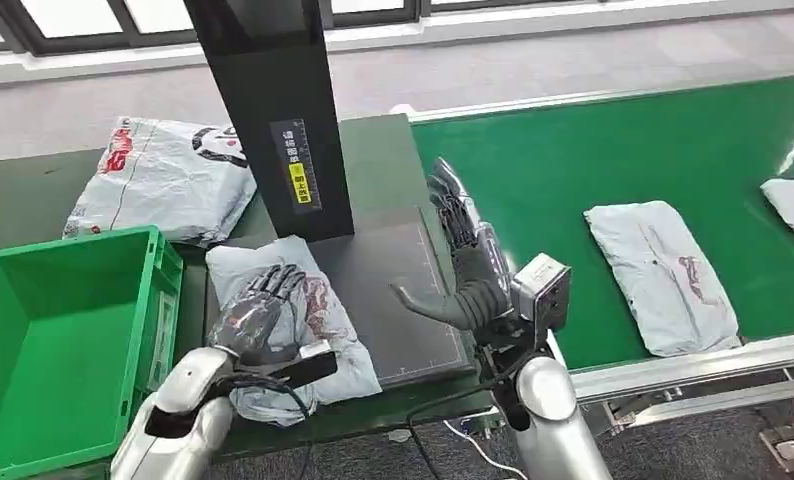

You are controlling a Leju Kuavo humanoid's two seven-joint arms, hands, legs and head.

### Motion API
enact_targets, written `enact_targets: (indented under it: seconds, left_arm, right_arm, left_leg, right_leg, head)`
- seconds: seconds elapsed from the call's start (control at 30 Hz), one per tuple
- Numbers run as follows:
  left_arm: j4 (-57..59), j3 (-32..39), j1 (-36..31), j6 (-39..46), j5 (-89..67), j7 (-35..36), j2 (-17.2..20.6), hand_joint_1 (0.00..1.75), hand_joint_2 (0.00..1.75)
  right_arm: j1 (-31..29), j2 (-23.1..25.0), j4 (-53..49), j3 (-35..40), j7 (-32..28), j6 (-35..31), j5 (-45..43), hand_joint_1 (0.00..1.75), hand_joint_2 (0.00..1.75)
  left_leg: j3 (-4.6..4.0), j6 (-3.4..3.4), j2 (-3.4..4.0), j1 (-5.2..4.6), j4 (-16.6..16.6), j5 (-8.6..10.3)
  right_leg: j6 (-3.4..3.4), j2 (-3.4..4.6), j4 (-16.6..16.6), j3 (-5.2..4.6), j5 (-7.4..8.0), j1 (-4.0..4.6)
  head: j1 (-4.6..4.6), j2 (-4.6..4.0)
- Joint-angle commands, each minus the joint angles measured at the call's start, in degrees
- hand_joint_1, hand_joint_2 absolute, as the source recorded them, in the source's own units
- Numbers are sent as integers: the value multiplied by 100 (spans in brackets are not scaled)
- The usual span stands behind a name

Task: Moved the parcel from conveyor to table for the left to box.

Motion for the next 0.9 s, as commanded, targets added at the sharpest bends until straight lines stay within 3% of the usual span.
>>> enact_targets:
  seconds: [0.03, 0.13, 0.17, 0.2, 0.33, 0.47, 0.67, 0.9]
  left_arm:
    - [2000, -1118, -957, -309, -230, -103, 347, 0, 175]
    - [2731, -1421, -1465, -454, -189, -316, 281, 0, 175]
    - [2947, -1552, -1645, -504, -212, -407, 266, 134, 175]
    - [2987, -1576, -1706, -521, -211, -444, 260, 175, 175]
    - [3024, -1590, -1752, -527, -204, -459, 250, 175, 175]
    - [3104, -1674, -1786, -505, -161, -501, 239, 175, 175]
    - [3170, -1925, -2101, -512, 0, -666, 140, 175, 175]
    - [2970, -1881, -2178, -461, 478, -858, 207, 175, 175]
  right_arm:
    - [102, 133, -46, -418, 29, 54, -5, 0, 175]
    - [162, 128, -135, -479, 31, -12, -18, 0, 175]
    - [189, 112, -184, -514, 15, -65, -36, 0, 175]
    - [202, 96, -199, -531, 11, -81, -39, 0, 175]
    - [215, 78, -218, -535, 10, -83, -41, 0, 175]
    - [229, 70, -227, -524, -6, -159, -63, 0, 175]
    - [508, -66, -480, -540, -64, -428, -112, 0, 175]
    - [789, -181, -656, -531, -149, -659, -128, 0, 175]
  left_leg:
    - [3, 2, -2, 2, -13, 13]
    - [4, 2, -20, -1, -5, 12]
    - [-6, 3, -22, 1, -15, 26]
    - [-1, 10, -20, 2, -10, 23]
    - [10, 13, -11, 0, -1, 16]
    - [-40, 12, 2, 1, -13, 34]
    - [33, 9, -11, -1, -4, 29]
    - [25, 9, -2, -1, -9, 31]
  right_leg:
    - [0, -10, -16, 7, 12, 3]
    - [0, -26, -5, 11, 5, 0]
    - [0, -33, -15, 4, 16, 1]
    - [1, -30, -13, 12, 14, 3]
    - [1, -22, -2, 33, 11, 0]
    - [0, -12, -13, 11, 32, 2]
    - [-6, -23, -3, 41, 20, 1]
    - [-6, -17, -10, 30, 25, 2]
  head:
    - [0, 0]
    - [0, 0]
    - [0, 0]
    - [0, 0]
    - [0, 0]
    - [0, 0]
    - [0, 0]
    - [0, 0]
